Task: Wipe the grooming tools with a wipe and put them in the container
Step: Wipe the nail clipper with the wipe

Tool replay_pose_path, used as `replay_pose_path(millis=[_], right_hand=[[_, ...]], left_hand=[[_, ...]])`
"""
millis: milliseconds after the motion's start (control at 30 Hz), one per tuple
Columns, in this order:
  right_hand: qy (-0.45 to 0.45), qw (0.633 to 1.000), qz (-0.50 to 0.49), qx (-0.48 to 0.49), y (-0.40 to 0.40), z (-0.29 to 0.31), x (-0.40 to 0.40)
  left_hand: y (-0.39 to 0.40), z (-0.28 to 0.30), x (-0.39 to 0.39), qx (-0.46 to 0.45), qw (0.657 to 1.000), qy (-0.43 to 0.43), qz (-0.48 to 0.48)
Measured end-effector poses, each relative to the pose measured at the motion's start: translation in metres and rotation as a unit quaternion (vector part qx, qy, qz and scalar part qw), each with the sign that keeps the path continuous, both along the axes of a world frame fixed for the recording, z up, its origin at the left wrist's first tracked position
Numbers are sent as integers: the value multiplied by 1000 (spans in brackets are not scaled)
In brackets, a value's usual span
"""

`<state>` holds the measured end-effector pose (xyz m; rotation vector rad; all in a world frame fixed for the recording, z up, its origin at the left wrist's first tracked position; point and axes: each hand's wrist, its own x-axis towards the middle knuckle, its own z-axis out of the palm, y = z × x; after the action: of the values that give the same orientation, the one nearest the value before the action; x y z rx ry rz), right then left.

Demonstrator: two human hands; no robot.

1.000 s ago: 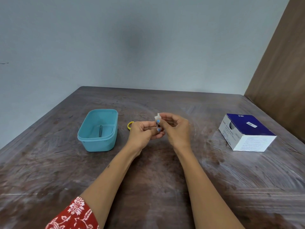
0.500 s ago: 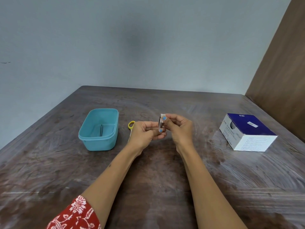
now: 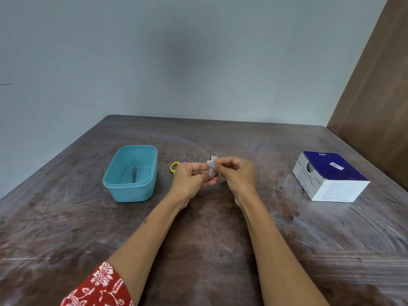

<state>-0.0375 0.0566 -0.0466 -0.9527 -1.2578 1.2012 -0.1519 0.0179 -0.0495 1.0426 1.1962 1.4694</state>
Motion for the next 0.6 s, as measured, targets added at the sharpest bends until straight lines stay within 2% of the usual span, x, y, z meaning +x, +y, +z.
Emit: replay_pose_path(millis=[200,367,467,600], right_hand=[[-128,988,-37,79,1,-1,0],[-270,948,-48,159,-1,-4,-1],[-328,923,-58,194,-6,1,0],[-368,908,-53,193,-8,1,-1]], left_hand=[[-2,3,1,22,999,-33,-25],[-4,13,-1,-12,995,-104,-7],[-4,13,-1,-32,997,-75,15],[-4,12,-3,-51,997,-29,40]])
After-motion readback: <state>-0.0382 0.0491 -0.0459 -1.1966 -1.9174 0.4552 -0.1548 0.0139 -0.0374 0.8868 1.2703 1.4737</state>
